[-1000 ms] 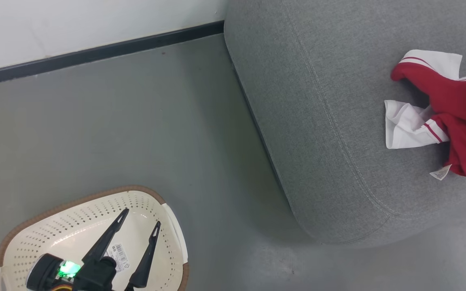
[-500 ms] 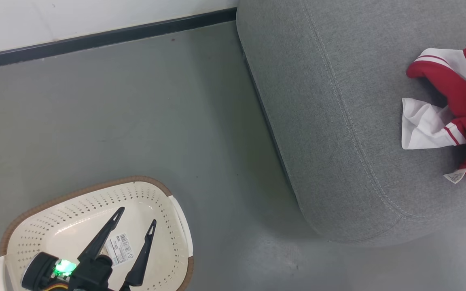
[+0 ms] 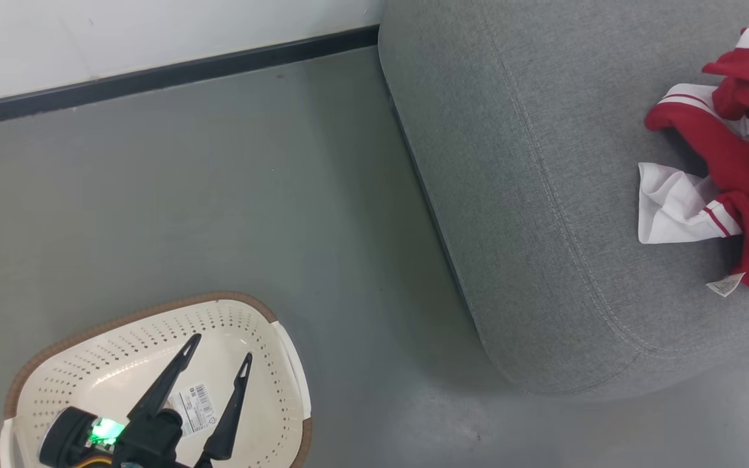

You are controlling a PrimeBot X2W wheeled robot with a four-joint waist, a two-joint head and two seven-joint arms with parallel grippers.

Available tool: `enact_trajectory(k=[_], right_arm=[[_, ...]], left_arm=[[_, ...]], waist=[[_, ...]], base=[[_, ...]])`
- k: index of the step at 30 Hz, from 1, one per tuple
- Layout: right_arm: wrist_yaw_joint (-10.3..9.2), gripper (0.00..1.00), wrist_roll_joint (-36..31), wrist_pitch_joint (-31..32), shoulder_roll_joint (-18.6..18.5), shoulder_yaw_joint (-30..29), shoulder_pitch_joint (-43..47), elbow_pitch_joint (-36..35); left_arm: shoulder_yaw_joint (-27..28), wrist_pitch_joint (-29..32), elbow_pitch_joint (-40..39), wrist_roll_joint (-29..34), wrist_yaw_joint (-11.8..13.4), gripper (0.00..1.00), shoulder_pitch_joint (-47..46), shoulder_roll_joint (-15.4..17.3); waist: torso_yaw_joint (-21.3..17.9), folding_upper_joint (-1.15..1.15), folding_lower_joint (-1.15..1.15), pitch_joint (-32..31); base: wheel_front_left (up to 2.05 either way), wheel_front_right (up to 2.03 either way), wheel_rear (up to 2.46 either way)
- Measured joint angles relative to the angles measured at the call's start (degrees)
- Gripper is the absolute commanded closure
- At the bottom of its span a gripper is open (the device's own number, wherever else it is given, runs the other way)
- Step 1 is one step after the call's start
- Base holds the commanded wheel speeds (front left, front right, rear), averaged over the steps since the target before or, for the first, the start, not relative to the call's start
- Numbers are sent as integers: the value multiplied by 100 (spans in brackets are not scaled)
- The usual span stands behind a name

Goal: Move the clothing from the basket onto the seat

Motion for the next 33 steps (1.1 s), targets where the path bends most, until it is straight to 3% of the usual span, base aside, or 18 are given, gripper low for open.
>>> enact_trajectory(k=[11, 20, 23, 26, 27, 28, 31, 33], right_arm=[[-4, 0, -300, -110, 42, 279, 185, 18], [1, 0, -847, -115, 308, 787, 689, -879], [142, 0, -882, -116, 332, 866, 945, -1492], [467, 0, -914, -118, 382, 1051, 1336, -2223], [467, 0, -914, -118, 382, 1051, 1336, -2223], [669, 0, -1026, -116, 427, 1191, 1668, -2707], [818, 0, -1050, -116, 464, 1244, 2036, -3201], [865, 0, -1037, -119, 481, 1256, 2561, -3947]], left_arm=[[-40, 0, 235, -43, -41, 0, -6, -242], [-34, 0, 382, -91, -41, 0, -7, -482], [-31, 0, 453, -96, -41, 0, -14, -602], [-2, 0, 476, -194, -38, 0, -71, -731], [-2, 0, 476, -194, -38, 0, -71, -731], [30, 0, 482, -250, -33, 0, -89, -791], [92, 0, 487, -266, 13, 0, -97, -833], [174, 0, 506, -286, 35, 0, -132, -868]], waist=[[-33, 0, -1, -342], [-49, 0, -1, -741], [-44, 0, -1, -895], [-24, -1, -1, -1063], [-24, -1, -1, -1063], [-1, -1, -1, -1178], [31, -1, -1, -1298], [97, -1, -1, -1475]], base=[[0, 0, 0], [0, 0, 0], [0, 0, 0], [0, 0, 0], [0, 0, 0], [0, 0, 0], [0, 0, 0], [0, 0, 0]])
